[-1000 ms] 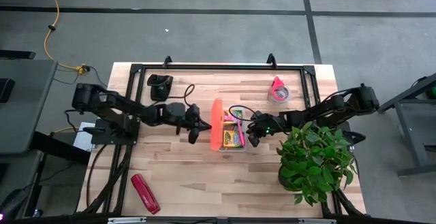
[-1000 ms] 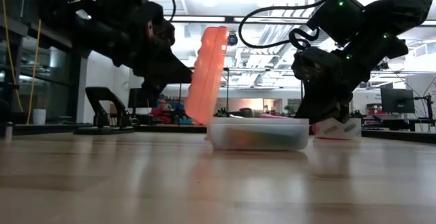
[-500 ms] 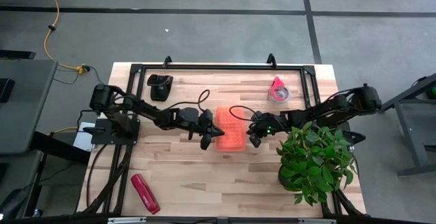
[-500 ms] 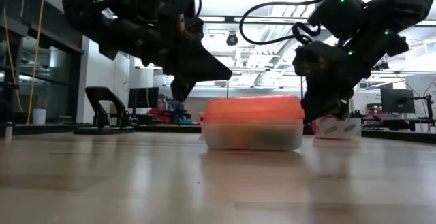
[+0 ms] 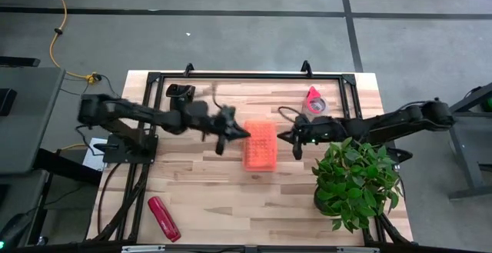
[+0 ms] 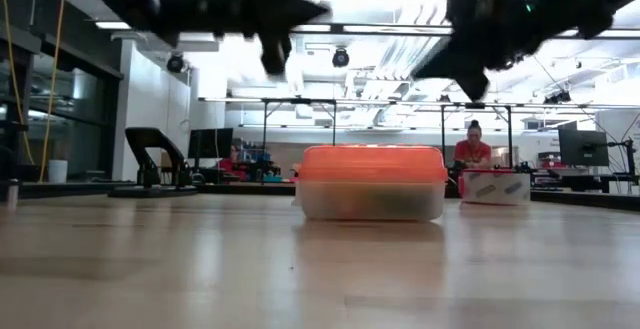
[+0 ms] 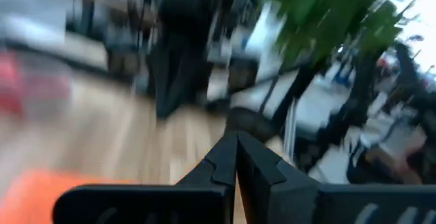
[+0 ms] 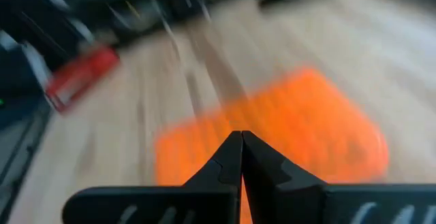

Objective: Pack school essentials
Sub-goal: Close the supply box

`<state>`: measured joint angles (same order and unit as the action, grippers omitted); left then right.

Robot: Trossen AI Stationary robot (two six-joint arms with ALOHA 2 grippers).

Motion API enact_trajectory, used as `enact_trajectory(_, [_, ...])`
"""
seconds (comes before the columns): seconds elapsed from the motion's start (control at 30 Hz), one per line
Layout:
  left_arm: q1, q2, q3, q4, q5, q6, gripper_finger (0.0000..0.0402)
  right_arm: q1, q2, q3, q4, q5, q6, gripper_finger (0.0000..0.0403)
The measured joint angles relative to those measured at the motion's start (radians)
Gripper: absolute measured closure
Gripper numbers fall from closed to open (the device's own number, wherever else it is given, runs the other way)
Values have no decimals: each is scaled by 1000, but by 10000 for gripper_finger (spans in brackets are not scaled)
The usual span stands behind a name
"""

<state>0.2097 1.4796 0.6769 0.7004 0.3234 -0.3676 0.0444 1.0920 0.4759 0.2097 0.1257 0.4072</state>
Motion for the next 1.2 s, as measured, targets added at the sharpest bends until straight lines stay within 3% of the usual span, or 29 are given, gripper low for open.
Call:
enact_trajectory(0.2, [42, -289, 1, -16, -19, 78, 401, 0, 79, 0, 205, 5, -144, 403])
enact_trajectory(0.47, [41, -536, 1, -160, -23, 84, 401, -24, 355, 0, 385, -45, -199, 403])
enact_trajectory(0.93, [37, -622, 0, -262, -50, 84, 401, -71, 576, 4, 524, -188, -181, 403])
enact_trajectory(1.2, [39, -648, 0, -289, -80, 154, 401, -73, 541, -3, 550, -190, -184, 403])
